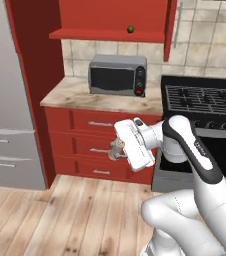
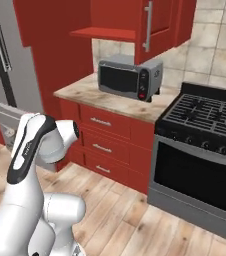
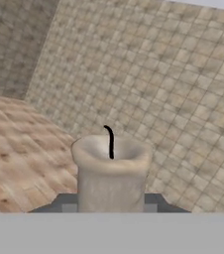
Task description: Pick the candle and candle from the dining table and place them in the open cabinet. Close the cabinet after placing the objects.
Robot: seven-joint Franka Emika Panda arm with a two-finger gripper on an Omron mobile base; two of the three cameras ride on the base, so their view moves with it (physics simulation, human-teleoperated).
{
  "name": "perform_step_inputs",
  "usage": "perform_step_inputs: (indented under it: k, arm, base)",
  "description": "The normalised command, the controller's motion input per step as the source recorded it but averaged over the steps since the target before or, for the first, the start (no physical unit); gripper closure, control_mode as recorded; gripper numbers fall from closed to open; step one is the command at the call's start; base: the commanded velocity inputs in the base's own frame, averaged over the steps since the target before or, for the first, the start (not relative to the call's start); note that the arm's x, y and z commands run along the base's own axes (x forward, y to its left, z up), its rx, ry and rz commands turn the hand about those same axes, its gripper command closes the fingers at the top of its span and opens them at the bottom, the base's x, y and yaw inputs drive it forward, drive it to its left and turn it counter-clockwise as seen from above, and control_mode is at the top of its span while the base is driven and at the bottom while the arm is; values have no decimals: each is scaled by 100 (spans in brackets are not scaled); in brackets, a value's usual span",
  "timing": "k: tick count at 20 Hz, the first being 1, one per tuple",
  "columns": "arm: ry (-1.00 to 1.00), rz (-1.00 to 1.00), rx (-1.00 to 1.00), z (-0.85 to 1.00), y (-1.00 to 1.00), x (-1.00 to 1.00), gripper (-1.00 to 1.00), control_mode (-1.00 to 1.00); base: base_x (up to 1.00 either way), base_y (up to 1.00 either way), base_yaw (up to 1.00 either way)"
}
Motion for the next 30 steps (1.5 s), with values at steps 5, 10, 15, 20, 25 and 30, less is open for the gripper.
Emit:
perform_step_inputs:
  k: [5,10,15,20,25,30]
  arm:
    - [0,0,0,0,0,0,100,100]
    - [0,0,0,0,0,0,100,100]
    - [0,0,0,0,0,0,100,100]
    - [0,0,0,0,0,0,100,100]
    - [0,0,0,0,0,0,100,100]
    - [0,0,0,0,0,0,100,100]
  base:
    - [71,80,-2]
    - [63,62,-7]
    - [45,46,-14]
    - [32,19,-20]
    - [21,9,-25]
    - [34,14,-20]
